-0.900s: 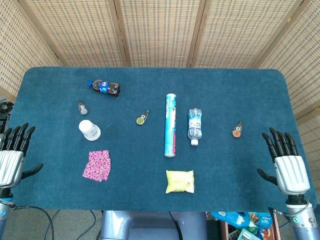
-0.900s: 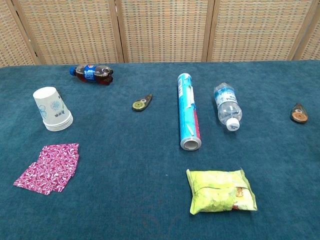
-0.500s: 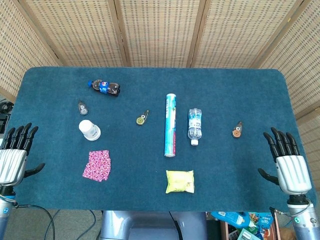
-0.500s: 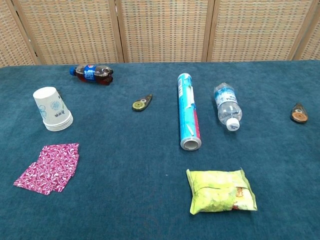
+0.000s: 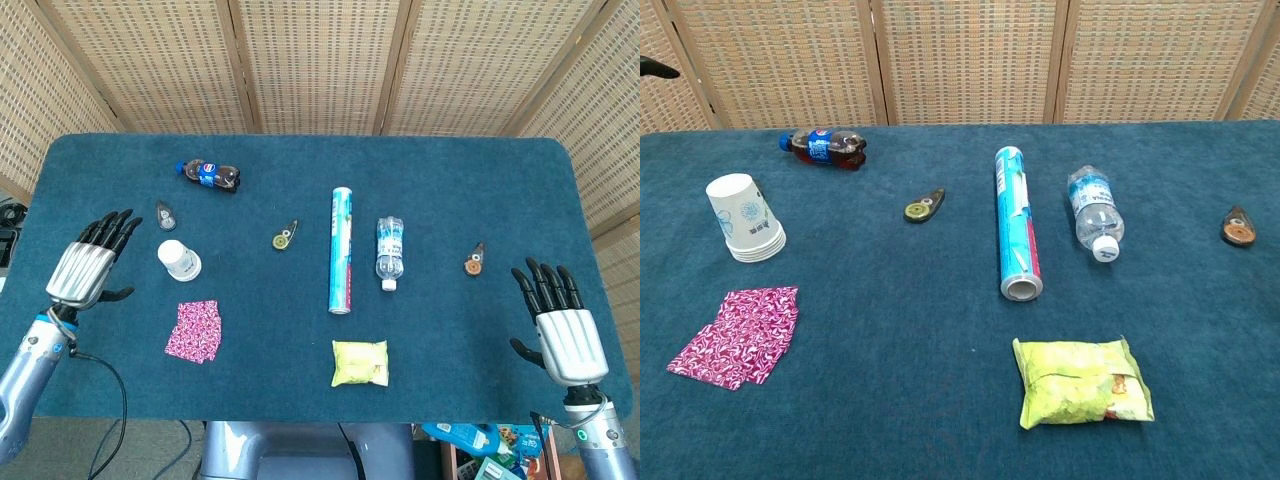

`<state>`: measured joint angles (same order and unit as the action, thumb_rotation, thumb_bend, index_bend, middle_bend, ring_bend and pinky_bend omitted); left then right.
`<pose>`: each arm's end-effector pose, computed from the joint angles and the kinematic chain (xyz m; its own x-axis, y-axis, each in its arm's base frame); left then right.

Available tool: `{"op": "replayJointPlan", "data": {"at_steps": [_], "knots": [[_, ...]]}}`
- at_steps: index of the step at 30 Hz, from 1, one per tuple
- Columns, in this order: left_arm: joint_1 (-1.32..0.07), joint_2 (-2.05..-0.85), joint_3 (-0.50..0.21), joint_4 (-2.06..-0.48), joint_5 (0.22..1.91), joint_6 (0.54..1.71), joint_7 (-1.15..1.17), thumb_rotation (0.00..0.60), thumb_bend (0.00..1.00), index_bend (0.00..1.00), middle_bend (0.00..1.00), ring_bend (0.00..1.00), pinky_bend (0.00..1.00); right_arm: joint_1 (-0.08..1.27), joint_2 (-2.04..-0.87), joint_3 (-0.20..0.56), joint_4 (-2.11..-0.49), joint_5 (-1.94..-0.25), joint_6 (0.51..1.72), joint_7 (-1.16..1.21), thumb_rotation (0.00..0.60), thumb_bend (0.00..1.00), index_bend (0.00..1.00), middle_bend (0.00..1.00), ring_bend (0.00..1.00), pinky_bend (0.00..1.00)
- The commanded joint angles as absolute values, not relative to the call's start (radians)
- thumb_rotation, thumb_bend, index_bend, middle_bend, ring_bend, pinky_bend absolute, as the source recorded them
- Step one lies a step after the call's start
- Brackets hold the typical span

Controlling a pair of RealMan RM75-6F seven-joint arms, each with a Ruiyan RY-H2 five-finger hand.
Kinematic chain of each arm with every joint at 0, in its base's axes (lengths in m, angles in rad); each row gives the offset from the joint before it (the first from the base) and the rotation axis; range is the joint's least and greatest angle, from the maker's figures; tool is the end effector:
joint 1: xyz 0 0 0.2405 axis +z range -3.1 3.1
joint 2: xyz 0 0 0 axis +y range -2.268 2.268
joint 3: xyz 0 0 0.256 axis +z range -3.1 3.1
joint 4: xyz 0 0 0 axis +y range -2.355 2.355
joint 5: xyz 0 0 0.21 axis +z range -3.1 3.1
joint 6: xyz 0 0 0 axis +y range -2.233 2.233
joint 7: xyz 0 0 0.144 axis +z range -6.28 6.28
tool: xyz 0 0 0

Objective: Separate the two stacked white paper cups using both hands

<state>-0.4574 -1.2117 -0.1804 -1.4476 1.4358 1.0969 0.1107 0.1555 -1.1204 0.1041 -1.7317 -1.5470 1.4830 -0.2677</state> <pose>-0.2582 0.3206 0.1197 0.5610 0.0587 0.8258 0.8070 -0.2614 -0.5296 -0.2612 -0.2085 0.1540 0.5192 0.0941 0.8494 -0.8410 -0.1210 0.5274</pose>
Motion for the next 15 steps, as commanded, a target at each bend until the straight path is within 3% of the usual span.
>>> {"op": "replayJointPlan", "data": {"at_steps": [1,15], "knots": [[-0.555,-1.300,-0.200,-1.322,1.428,0.994,0.047,0.600,0.12,0.02,0.04,0.10,0.20,0.158,-1.123,0.110,-1.728,-1.533,1.477,-0.269,0.600,0.00,0.00,0.00,0.00,0.00],[-0.677,-1.445,-0.193,-1.094,1.382,0.850,0.008,0.600,0.12,0.30,0.34,0.33,0.37,0.167,-1.126,0.134,-1.704,-1.460,1.451,-0.257,0.600,0.00,0.00,0.00,0.00,0.00]]}}
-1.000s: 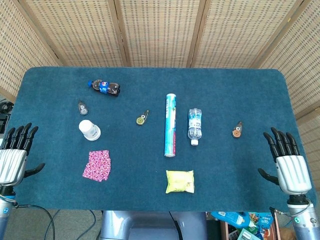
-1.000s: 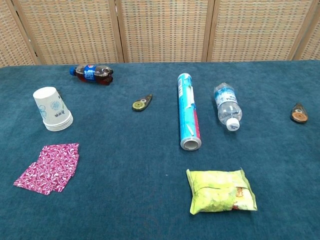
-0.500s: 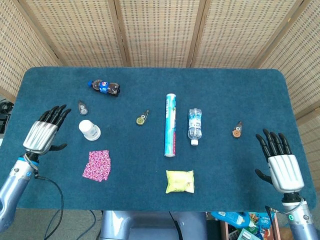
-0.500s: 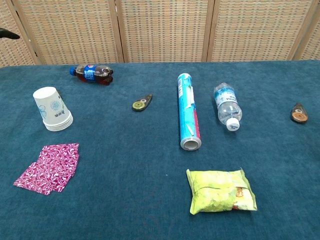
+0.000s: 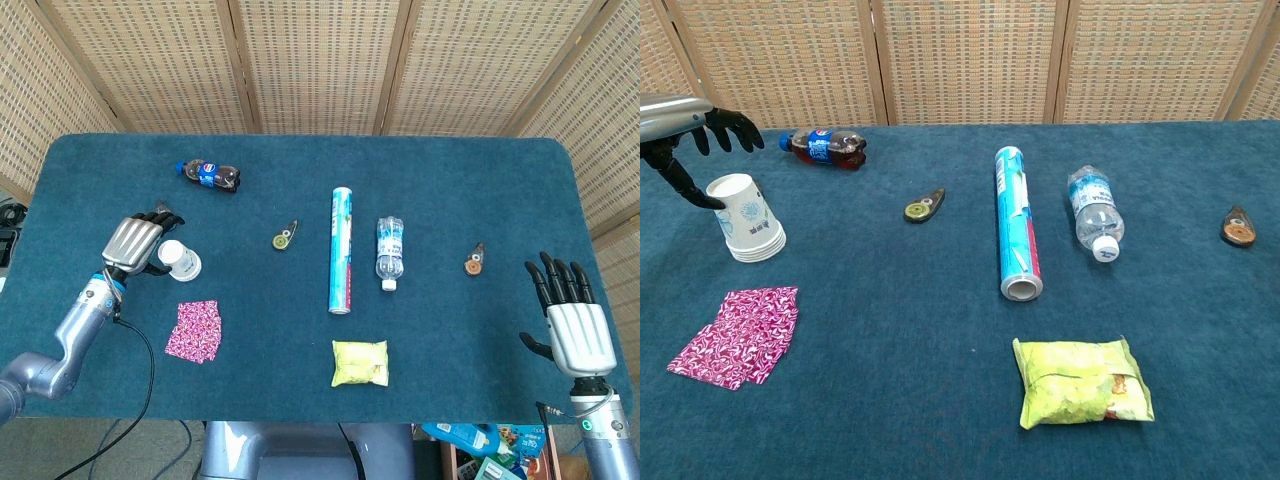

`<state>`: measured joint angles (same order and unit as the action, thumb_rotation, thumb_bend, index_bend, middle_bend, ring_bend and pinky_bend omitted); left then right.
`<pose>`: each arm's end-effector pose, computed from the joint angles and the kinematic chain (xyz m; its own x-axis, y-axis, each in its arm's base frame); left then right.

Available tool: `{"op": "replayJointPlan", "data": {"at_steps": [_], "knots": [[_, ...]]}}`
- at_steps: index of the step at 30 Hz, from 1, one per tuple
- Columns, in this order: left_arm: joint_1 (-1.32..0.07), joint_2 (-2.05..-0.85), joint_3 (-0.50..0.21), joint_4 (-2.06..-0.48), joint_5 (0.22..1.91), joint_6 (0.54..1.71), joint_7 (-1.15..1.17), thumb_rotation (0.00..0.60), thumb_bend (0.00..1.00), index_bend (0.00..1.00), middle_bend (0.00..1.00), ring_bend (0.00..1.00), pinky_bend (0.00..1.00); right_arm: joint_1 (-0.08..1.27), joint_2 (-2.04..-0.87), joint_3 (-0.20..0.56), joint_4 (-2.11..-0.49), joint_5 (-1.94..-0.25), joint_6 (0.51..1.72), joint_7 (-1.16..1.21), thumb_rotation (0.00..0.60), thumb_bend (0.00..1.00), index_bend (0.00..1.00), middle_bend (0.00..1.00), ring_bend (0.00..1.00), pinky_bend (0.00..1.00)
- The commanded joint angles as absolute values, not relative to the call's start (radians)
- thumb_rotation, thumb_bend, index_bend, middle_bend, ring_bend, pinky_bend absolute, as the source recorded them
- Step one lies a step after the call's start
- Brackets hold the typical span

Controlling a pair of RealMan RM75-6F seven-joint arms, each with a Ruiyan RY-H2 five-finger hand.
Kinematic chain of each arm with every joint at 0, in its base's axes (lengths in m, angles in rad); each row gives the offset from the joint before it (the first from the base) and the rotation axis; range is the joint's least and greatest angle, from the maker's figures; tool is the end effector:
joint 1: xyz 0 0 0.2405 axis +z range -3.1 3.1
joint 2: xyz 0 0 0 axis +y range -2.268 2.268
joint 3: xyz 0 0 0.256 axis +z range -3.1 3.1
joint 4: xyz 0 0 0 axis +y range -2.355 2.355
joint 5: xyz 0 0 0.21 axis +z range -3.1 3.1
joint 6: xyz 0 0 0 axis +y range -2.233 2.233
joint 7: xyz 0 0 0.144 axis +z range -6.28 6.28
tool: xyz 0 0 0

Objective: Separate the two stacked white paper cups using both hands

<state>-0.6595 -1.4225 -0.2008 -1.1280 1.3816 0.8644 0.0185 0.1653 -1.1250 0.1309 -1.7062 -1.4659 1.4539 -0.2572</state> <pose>-0.2471 0.3920 0.0643 0.5754 0.1639 0.8013 0.8037 -0.2949 -0.5168 -0.2734 -0.2186 0.1580 0.5215 0.0777 0.8497 -0.8489 -0.0536 0.5259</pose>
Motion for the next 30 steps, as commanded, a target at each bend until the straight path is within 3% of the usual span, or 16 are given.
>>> {"op": "replayJointPlan", "data": {"at_steps": [1,13,20,30], "knots": [[-0.681,-1.451,-0.192,-1.084,1.382,0.847,0.008,0.600,0.12,0.32,0.36,0.35,0.38,0.168,-1.126,0.135,-1.703,-1.456,1.450,-0.258,0.600,0.00,0.00,0.00,0.00,0.00],[-0.708,-1.510,-0.170,-0.981,1.370,0.833,0.015,0.600,0.12,0.51,0.51,0.49,0.50,0.174,-1.129,0.142,-1.696,-1.425,1.436,-0.261,0.600,0.00,0.00,0.00,0.00,0.00],[-0.692,-1.491,-0.185,-1.013,1.367,0.894,-0.052,0.600,0.12,0.52,0.52,0.50,0.50,0.174,-1.127,0.140,-1.697,-1.422,1.436,-0.258,0.600,0.00,0.00,0.00,0.00,0.00],[-0.628,-1.406,-0.256,-1.231,1.412,1.041,-0.667,0.600,0.12,0.52,0.52,0.50,0.50,0.191,-1.138,0.137,-1.681,-1.440,1.423,-0.254,0.600,0.00,0.00,0.00,0.00,0.00]]}}
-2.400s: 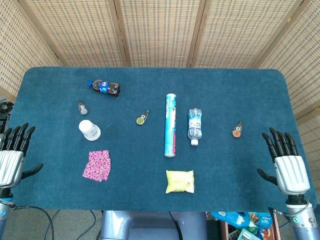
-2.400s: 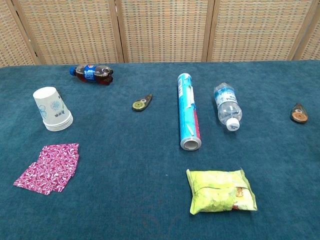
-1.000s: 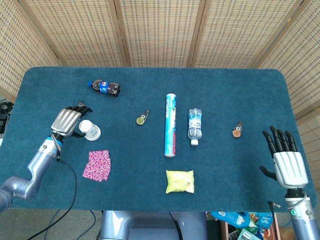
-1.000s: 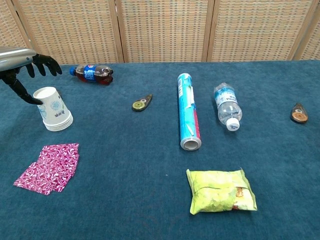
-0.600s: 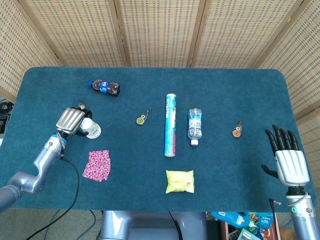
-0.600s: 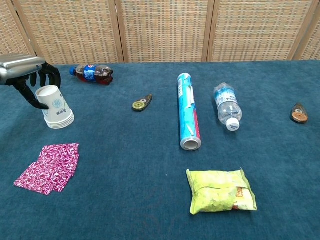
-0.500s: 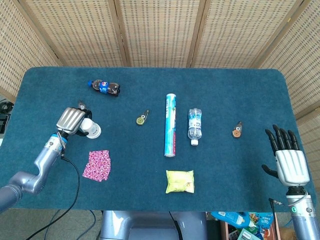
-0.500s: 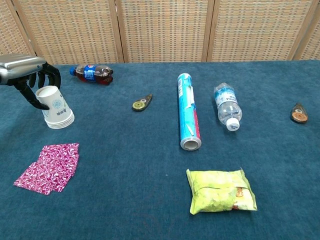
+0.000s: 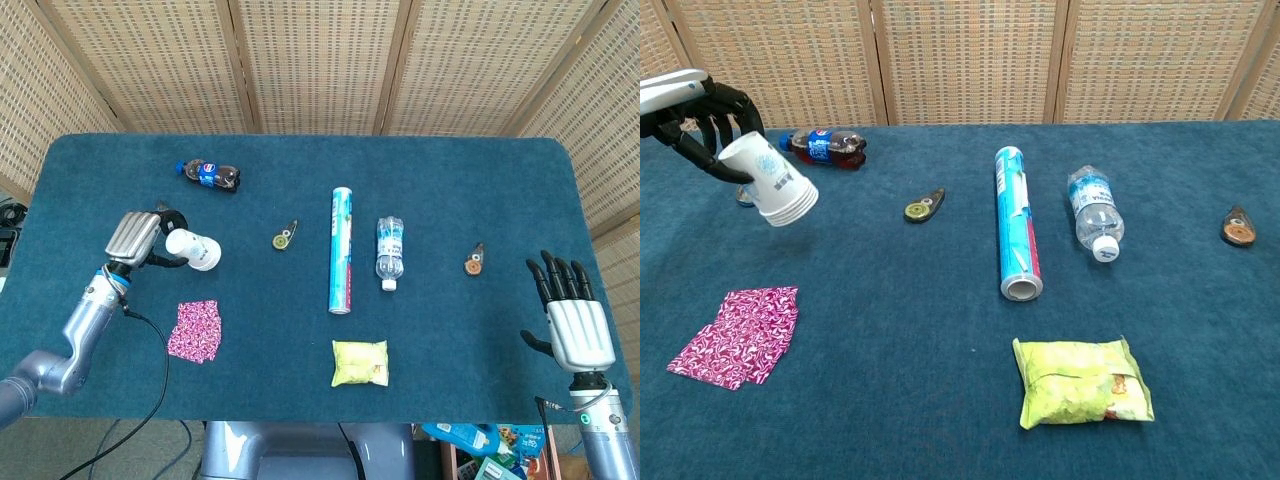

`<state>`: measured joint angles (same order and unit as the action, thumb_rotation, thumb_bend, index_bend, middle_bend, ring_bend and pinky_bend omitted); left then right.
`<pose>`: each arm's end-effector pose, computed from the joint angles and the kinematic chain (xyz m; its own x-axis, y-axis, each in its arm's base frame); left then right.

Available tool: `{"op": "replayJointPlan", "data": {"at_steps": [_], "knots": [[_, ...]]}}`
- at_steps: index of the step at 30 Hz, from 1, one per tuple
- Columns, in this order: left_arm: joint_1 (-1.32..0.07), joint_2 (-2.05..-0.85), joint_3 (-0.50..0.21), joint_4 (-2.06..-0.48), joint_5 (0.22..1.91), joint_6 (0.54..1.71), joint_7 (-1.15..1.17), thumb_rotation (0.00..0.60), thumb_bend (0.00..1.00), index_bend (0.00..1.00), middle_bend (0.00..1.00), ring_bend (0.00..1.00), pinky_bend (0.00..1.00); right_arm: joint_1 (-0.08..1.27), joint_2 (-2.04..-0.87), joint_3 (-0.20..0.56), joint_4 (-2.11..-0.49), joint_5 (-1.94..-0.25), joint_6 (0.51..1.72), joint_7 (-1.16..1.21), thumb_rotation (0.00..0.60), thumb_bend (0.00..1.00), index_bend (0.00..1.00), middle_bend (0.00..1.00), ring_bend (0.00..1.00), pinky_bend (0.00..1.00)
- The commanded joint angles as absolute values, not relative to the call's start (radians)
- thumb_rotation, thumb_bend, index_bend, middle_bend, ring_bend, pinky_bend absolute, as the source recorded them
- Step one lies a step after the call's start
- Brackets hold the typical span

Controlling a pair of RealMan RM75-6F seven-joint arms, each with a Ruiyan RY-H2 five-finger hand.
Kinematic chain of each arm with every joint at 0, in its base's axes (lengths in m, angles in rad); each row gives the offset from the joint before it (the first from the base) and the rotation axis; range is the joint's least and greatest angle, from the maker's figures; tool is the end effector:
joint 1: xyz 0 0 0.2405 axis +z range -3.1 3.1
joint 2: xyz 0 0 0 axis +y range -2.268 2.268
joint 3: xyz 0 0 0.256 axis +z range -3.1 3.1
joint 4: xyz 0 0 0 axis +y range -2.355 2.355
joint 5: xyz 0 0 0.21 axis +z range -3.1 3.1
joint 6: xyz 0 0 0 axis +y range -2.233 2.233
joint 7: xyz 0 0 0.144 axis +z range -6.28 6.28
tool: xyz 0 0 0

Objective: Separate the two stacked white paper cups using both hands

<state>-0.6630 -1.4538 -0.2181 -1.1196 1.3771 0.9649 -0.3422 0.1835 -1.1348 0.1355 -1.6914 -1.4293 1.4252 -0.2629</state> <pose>-0.2330 0.3953 0.0674 0.2079 0.1667 0.9638 0.9544 -0.2503 -0.1626 -0.2773 -0.2254 0.1545 0.5271 0.0554 0.8480 -0.8475 -0.0385 0.5294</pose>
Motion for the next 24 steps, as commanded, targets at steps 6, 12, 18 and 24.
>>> {"op": "replayJointPlan", "data": {"at_steps": [6,12,18,24], "knots": [[-0.673,-1.405,-0.278,-1.307,1.426,0.964,-1.101,0.600,0.12,0.52,0.52,0.50,0.50,0.242,-1.158,0.139,-1.557,-1.551,1.424,-0.143,0.600,0.00,0.03,0.00,0.00,0.00],[-0.767,-1.479,-0.287,-1.263,1.440,0.878,-1.230,0.600,0.12,0.52,0.52,0.50,0.50,0.303,-1.179,0.146,-1.405,-1.672,1.464,-0.002,0.600,0.00,0.13,0.00,0.00,0.00],[-0.871,-1.570,-0.315,-1.215,1.422,0.797,-1.272,0.600,0.12,0.52,0.52,0.50,0.50,0.381,-1.215,0.152,-1.247,-1.797,1.537,0.120,0.600,0.00,0.24,0.06,0.00,0.00],[-0.946,-1.642,-0.339,-1.173,1.396,0.743,-1.296,0.600,0.12,0.52,0.52,0.50,0.50,0.475,-1.260,0.165,-1.144,-1.884,1.585,0.166,0.600,0.05,0.30,0.11,0.00,0.00]]}}
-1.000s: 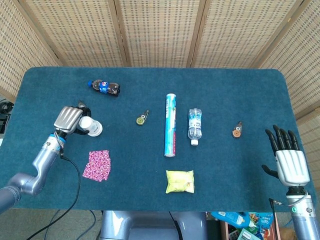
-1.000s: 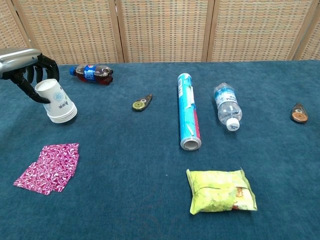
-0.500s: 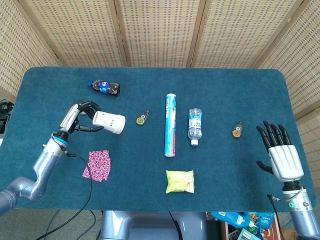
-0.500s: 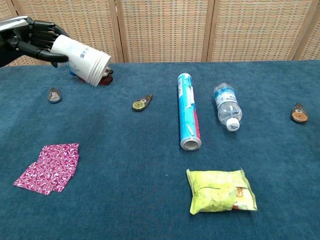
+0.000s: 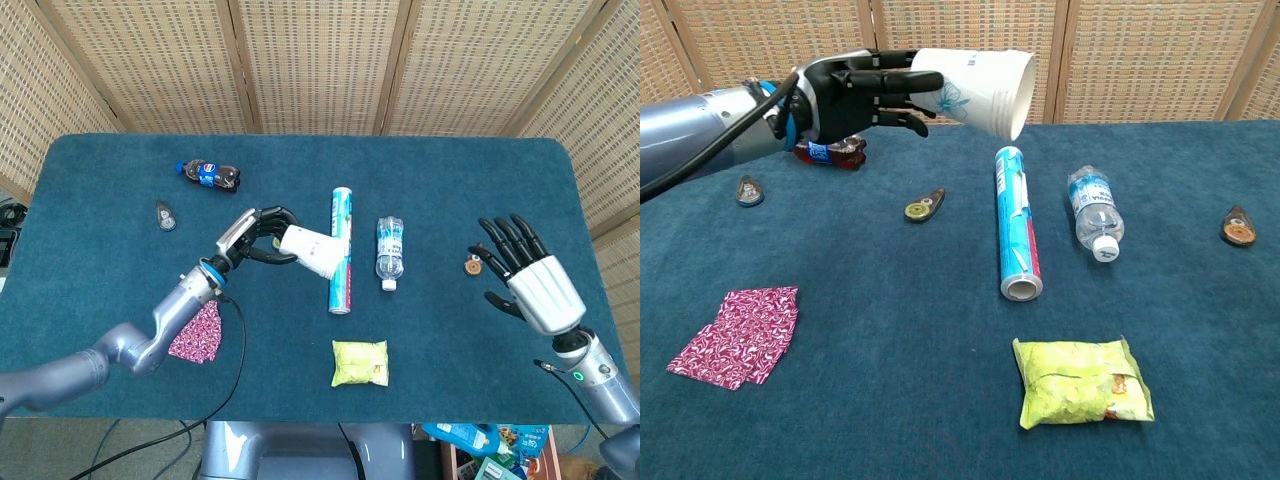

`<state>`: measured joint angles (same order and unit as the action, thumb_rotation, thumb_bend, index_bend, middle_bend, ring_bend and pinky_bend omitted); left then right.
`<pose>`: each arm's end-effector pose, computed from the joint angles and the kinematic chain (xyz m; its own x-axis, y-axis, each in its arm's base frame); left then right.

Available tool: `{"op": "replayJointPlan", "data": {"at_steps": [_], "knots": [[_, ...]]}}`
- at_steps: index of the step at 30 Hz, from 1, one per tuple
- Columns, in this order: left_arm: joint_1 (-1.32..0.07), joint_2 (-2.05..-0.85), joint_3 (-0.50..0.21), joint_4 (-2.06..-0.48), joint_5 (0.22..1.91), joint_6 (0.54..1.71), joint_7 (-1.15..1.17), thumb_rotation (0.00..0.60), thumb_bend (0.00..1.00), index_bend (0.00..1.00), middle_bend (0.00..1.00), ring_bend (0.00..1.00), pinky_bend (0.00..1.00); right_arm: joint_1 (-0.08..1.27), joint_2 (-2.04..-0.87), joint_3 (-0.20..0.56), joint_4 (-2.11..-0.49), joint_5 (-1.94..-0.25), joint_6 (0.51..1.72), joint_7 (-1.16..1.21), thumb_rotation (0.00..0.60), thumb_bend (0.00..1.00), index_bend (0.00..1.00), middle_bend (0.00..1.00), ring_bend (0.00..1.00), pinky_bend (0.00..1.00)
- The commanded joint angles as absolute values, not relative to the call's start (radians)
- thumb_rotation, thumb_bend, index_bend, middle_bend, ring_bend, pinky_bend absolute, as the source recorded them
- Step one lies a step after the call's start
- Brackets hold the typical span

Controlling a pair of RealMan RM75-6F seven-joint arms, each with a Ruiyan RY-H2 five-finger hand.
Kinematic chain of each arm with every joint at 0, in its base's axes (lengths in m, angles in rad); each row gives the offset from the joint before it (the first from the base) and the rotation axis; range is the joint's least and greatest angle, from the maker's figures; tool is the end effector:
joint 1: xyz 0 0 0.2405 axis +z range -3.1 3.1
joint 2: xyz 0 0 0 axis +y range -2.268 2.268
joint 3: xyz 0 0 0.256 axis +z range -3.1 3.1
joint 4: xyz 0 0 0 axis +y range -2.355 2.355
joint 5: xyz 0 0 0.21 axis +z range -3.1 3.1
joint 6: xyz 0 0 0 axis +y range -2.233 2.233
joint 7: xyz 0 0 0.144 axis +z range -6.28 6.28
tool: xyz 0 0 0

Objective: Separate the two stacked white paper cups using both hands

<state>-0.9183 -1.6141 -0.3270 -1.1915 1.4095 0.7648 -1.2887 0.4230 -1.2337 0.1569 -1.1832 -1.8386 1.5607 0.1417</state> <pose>-0.0816 0.4114 -0.0149 -0.6282 0.6039 0.4906 0.6276 0.0205 0.7783 -0.2450 -0.2967 0.1645 0.4629 0.3232 0.8254 -0.6351 -0.5287 0.5631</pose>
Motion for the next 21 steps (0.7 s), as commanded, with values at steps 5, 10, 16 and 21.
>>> {"op": "replayJointPlan", "data": {"at_steps": [5,10,16,21], "knots": [[-0.980,-1.683,-0.348,-1.145,1.375,0.721,-1.291,0.600,0.12,0.52,0.52,0.50,0.50,0.548,-1.273,0.164,-1.136,-1.927,1.573,0.161,0.600,0.13,0.34,0.13,0.02,0.00],[-1.007,-1.713,-0.356,-1.124,1.358,0.704,-1.282,0.600,0.12,0.52,0.52,0.50,0.50,0.608,-1.286,0.165,-1.163,-1.948,1.548,0.139,0.600,0.17,0.36,0.14,0.03,0.00],[-1.028,-1.736,-0.364,-1.114,1.345,0.687,-1.280,0.600,0.12,0.52,0.52,0.50,0.50,0.669,-1.311,0.160,-1.177,-1.970,1.511,0.095,0.600,0.20,0.38,0.15,0.04,0.00],[-1.037,-1.753,-0.363,-1.110,1.335,0.680,-1.269,0.600,0.12,0.52,0.52,0.50,0.50,0.722,-1.348,0.153,-1.149,-1.982,1.487,0.098,0.600,0.23,0.41,0.15,0.05,0.02]]}}
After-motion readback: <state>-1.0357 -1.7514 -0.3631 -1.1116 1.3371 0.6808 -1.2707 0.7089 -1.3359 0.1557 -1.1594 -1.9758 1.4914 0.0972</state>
